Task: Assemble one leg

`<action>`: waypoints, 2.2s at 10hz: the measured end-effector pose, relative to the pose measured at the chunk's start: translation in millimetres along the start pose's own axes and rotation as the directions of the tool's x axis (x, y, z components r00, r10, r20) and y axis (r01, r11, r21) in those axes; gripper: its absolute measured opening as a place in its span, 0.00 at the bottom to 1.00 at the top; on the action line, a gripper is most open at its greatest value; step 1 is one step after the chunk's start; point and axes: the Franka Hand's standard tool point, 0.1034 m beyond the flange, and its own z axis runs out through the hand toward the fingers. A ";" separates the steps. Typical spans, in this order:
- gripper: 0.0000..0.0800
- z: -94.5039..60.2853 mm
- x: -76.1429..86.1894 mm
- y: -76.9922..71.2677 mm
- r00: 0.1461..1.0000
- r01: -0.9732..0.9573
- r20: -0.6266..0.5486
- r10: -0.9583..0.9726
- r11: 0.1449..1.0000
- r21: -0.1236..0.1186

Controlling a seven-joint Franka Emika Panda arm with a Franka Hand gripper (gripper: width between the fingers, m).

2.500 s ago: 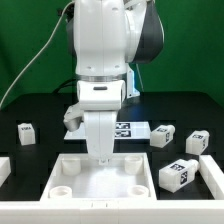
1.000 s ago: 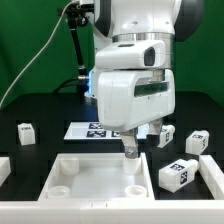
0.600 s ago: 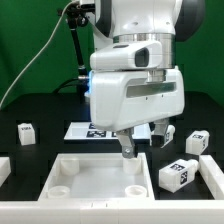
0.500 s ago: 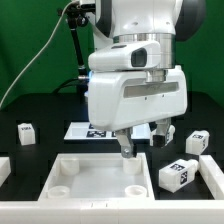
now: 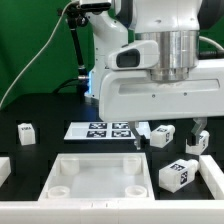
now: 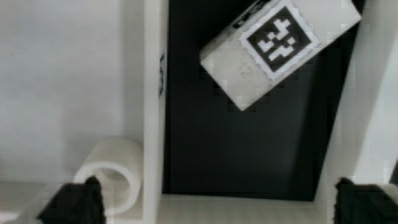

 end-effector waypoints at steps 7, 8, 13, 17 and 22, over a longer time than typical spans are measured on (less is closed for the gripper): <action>0.81 6.7 -5.8 17.7 0.659 -0.752 0.113 0.744 0.656 0.072; 0.81 6.9 -6.0 17.8 0.671 -0.741 0.112 0.733 0.667 0.073; 0.81 7.5 -12.0 22.9 0.668 -0.714 0.341 0.662 0.699 0.043; 0.81 8.0 -17.5 25.0 0.596 -0.713 0.545 0.590 0.701 0.022; 0.81 21.8 -30.2 7.7 0.441 -0.679 0.759 0.479 0.731 -0.067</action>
Offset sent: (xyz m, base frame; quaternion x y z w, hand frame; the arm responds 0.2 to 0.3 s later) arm -0.0146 -0.0378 0.0023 0.0141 -0.0160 0.4312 0.9020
